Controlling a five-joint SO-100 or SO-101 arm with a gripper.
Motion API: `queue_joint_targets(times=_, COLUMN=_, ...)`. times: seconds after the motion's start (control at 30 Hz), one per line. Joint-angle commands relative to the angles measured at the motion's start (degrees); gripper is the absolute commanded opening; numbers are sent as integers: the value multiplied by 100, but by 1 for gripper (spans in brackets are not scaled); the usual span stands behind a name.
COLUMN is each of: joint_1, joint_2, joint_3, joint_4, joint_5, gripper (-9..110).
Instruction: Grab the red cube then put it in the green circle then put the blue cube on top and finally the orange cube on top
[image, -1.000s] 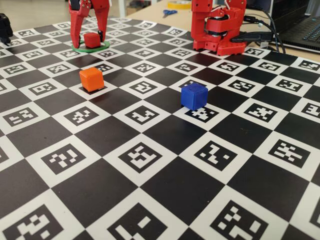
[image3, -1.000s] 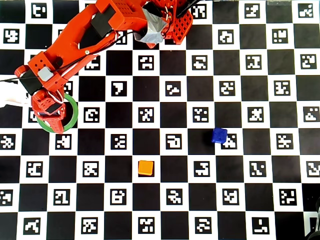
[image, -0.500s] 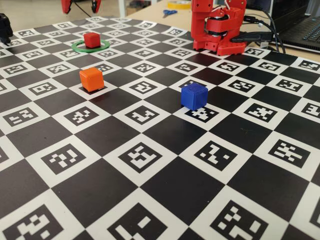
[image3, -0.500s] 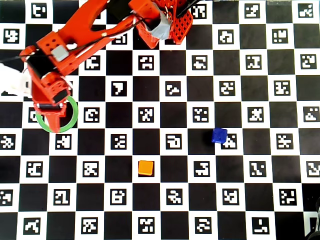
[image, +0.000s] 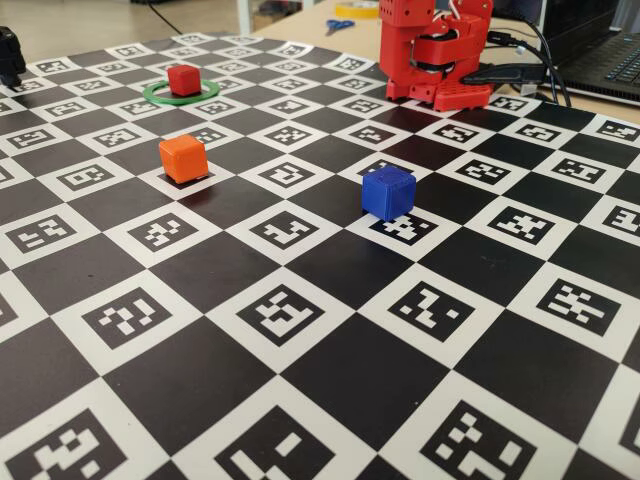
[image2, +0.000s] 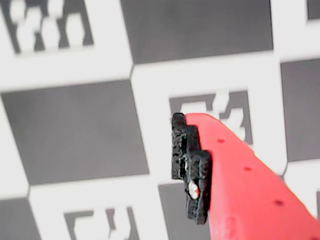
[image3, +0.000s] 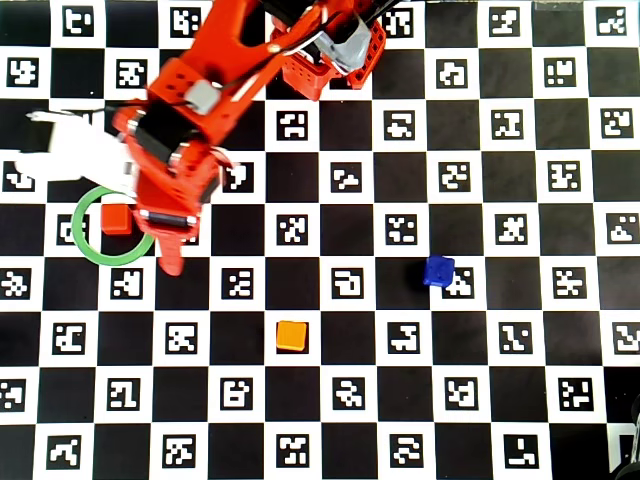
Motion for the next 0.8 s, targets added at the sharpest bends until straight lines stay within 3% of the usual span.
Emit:
queue_joint_targets(times=0.0, joint_1=-773, joint_2=650, joint_3=9, joint_4=149, joint_5=800, gripper=42)
queue_joint_targets(times=0.4, joint_1=-3533, joint_2=1063, joint_3=571, joint_4=-97, joint_5=2883, gripper=41)
queue_joint_targets(times=0.77, joint_1=-5080, joint_2=492, joint_3=466, joint_4=-835, joint_5=3999, gripper=43)
